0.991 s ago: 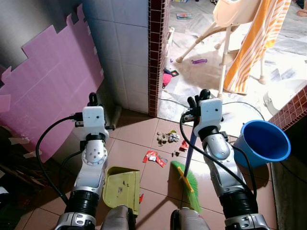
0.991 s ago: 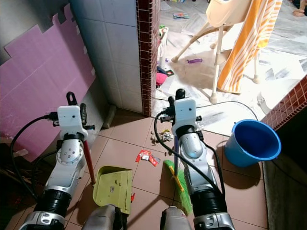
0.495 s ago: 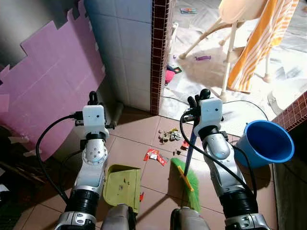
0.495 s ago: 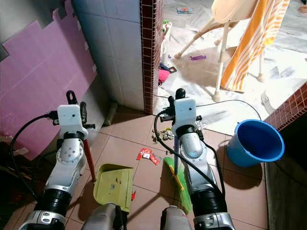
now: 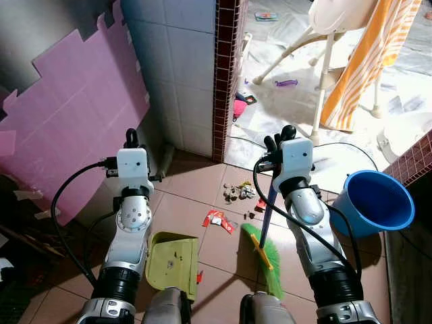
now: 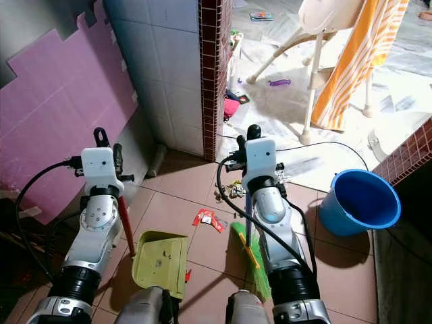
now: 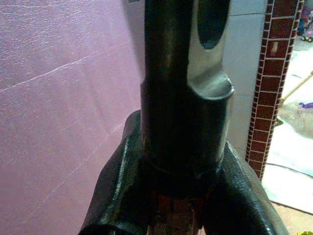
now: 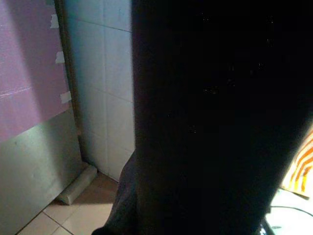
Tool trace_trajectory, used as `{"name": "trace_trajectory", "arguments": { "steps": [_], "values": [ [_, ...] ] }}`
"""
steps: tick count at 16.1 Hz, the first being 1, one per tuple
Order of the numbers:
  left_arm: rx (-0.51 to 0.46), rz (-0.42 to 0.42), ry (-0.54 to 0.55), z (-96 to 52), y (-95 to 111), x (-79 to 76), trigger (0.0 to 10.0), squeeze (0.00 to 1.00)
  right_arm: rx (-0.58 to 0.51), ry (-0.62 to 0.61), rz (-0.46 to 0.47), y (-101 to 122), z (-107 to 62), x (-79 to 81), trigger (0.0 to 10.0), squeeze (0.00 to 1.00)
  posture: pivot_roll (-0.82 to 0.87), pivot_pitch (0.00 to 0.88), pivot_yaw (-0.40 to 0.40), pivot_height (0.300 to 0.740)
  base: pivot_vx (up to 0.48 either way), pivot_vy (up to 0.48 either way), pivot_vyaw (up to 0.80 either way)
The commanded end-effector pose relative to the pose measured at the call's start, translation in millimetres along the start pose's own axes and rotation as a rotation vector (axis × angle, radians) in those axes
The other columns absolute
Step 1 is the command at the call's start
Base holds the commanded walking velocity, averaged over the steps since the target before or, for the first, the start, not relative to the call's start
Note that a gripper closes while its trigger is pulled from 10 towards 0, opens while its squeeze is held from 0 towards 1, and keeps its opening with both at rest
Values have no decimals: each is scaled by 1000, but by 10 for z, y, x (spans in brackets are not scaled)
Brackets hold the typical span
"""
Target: Sweep floor
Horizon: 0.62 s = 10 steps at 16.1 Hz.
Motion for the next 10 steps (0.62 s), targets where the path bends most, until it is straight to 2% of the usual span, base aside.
{"name": "trace_trajectory", "arguments": {
  "steps": [1,10],
  "values": [
    [-21,19,4,19,39,16,10000,0,9,-7,-2,-4,-2,-14,10000,0,-70,140,21,740,0,0,0],
    [-21,19,4,19,39,16,10000,0,9,-7,-2,-4,-2,-14,10000,0,-70,140,21,740,0,0,0]
  ]
}}
Point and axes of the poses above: a point about 5 cm out from each wrist's last joint towards the gripper, its own z axis pointing out of the wrist towards the gripper, its own y axis along the axis of the wrist's last joint, x = y × z, the point moved 3 cm from there along z, pointing out of the wrist towards the gripper, and after that the axes turned 4 degrees about z, right-handed, at the moved point
